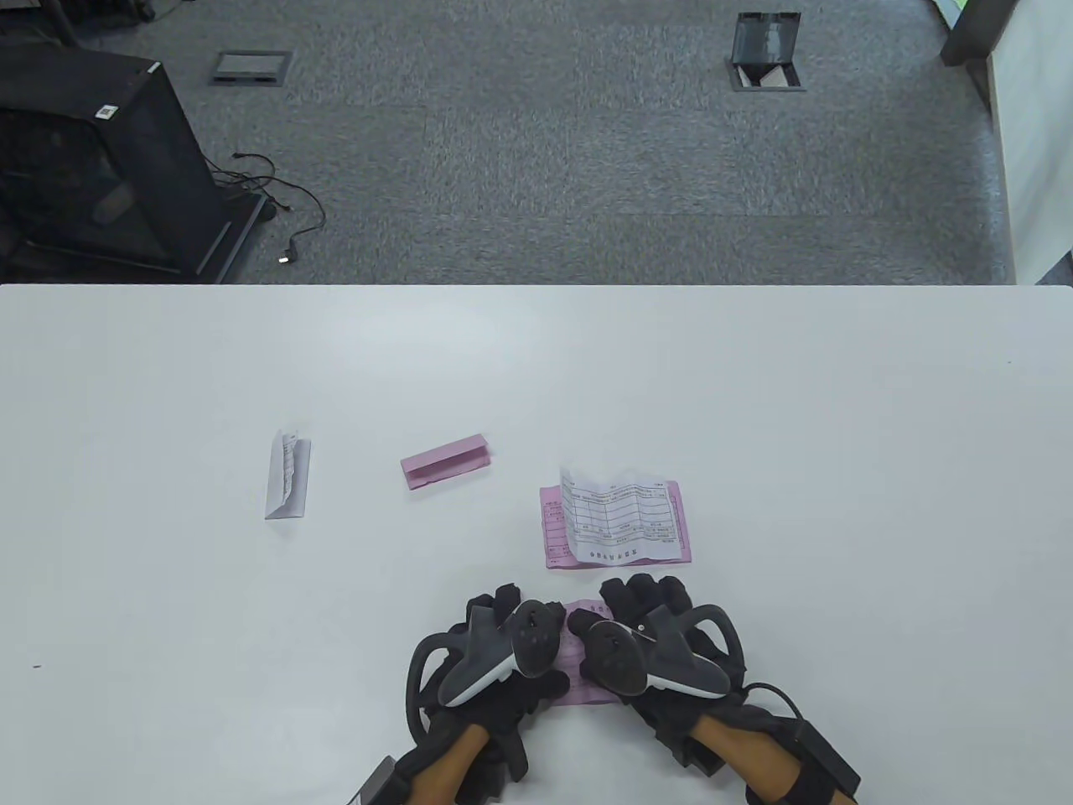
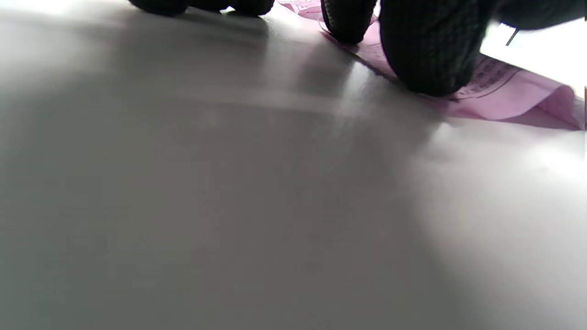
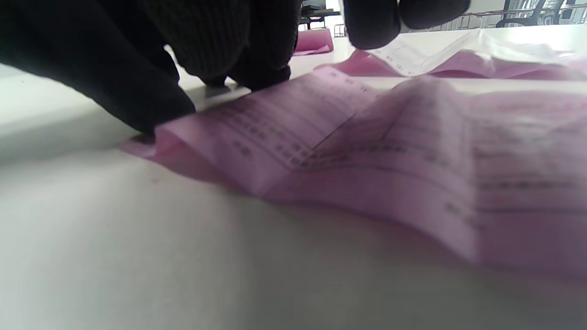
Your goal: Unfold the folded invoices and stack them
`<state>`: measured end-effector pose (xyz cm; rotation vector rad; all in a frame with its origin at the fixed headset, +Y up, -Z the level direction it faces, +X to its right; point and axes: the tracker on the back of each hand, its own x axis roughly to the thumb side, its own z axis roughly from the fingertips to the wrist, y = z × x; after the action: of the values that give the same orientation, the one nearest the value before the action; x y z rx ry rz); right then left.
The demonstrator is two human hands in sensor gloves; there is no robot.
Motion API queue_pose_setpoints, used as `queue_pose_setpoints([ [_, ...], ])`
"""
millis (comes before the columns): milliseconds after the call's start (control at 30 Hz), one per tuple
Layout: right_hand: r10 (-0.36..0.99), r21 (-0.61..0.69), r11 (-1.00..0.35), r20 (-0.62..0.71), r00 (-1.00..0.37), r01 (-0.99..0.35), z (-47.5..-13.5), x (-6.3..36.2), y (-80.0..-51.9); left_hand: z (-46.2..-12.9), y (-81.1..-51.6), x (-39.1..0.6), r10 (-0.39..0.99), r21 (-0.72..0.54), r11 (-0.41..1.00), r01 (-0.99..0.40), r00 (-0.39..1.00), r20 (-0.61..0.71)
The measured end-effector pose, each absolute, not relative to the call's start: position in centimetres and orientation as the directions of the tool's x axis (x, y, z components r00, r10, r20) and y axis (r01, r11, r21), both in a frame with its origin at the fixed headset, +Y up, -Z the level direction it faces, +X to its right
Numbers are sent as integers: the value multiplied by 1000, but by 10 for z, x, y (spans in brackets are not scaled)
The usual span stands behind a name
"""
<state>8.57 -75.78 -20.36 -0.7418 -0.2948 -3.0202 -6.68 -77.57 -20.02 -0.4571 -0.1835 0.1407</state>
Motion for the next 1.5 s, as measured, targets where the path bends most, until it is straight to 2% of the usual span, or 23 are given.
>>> queue_pose_setpoints([
  [133,-41,184,-973,451,-891,138,-206,83,-769,-200,-776,-66,176,-458,884,-93,974,142],
  [333,-102,177,-965,425,-899,193,-209,107,-767,-200,-775,-66,169,-471,878,-86,976,137],
  [633,-118,183,-965,342,-932,189,-213,160,-768,-201,-775,-67,167,-497,864,-82,978,129],
  [867,-104,212,-962,295,-950,171,-215,184,-769,-202,-776,-68,166,-502,861,-80,978,129],
  [1267,-39,238,-965,274,-961,108,-217,187,-770,-202,-776,-68,157,-492,868,-72,979,133],
  [1400,34,116,-993,313,-949,3,-212,178,-756,-203,-776,-68,157,-492,867,-72,979,134],
  [1500,45,82,-997,359,-932,-16,-207,158,-745,-203,-776,-68,157,-493,867,-72,978,134],
])
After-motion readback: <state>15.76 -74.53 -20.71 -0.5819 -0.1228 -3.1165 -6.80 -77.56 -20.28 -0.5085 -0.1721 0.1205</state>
